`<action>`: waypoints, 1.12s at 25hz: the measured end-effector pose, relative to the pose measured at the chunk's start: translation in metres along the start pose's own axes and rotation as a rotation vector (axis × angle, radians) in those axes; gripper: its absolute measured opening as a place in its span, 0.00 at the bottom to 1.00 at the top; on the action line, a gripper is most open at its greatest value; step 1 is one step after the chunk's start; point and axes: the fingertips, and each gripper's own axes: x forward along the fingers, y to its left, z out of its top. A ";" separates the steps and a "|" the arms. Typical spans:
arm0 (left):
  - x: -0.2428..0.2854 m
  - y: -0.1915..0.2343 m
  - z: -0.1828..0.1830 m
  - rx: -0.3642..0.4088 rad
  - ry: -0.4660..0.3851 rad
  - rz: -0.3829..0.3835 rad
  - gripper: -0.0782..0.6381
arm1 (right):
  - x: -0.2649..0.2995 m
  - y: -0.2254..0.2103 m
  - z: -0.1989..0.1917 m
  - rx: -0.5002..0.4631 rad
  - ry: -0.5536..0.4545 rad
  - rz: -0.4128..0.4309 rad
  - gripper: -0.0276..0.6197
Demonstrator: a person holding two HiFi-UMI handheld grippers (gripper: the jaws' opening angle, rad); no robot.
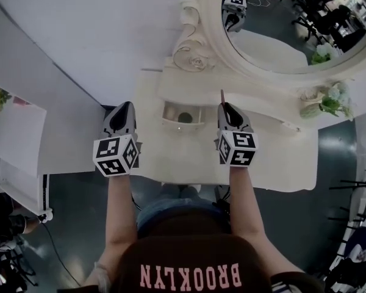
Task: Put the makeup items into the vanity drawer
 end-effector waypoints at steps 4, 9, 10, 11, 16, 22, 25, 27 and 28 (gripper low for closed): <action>-0.008 0.022 -0.003 -0.015 0.003 0.041 0.12 | 0.016 0.029 0.000 -0.040 0.024 0.079 0.10; -0.019 0.041 -0.014 -0.031 0.019 0.083 0.12 | 0.035 0.063 -0.012 -0.090 0.082 0.165 0.10; -0.021 0.045 -0.016 -0.034 0.021 0.091 0.12 | 0.038 0.069 -0.015 -0.100 0.094 0.178 0.10; -0.022 0.049 -0.018 -0.038 0.024 0.100 0.12 | 0.041 0.074 -0.019 -0.116 0.107 0.190 0.10; -0.028 0.064 -0.030 -0.064 0.043 0.137 0.12 | 0.049 0.099 -0.045 -0.263 0.198 0.259 0.10; -0.031 0.062 -0.037 -0.064 0.052 0.137 0.12 | 0.055 0.110 -0.057 -0.291 0.223 0.297 0.27; -0.033 0.063 -0.034 -0.067 0.044 0.143 0.12 | 0.055 0.108 -0.051 -0.280 0.208 0.293 0.27; -0.033 0.063 -0.031 -0.068 0.037 0.143 0.12 | 0.053 0.107 -0.048 -0.271 0.199 0.290 0.27; -0.033 0.062 -0.030 -0.067 0.033 0.140 0.12 | 0.052 0.106 -0.045 -0.267 0.193 0.286 0.27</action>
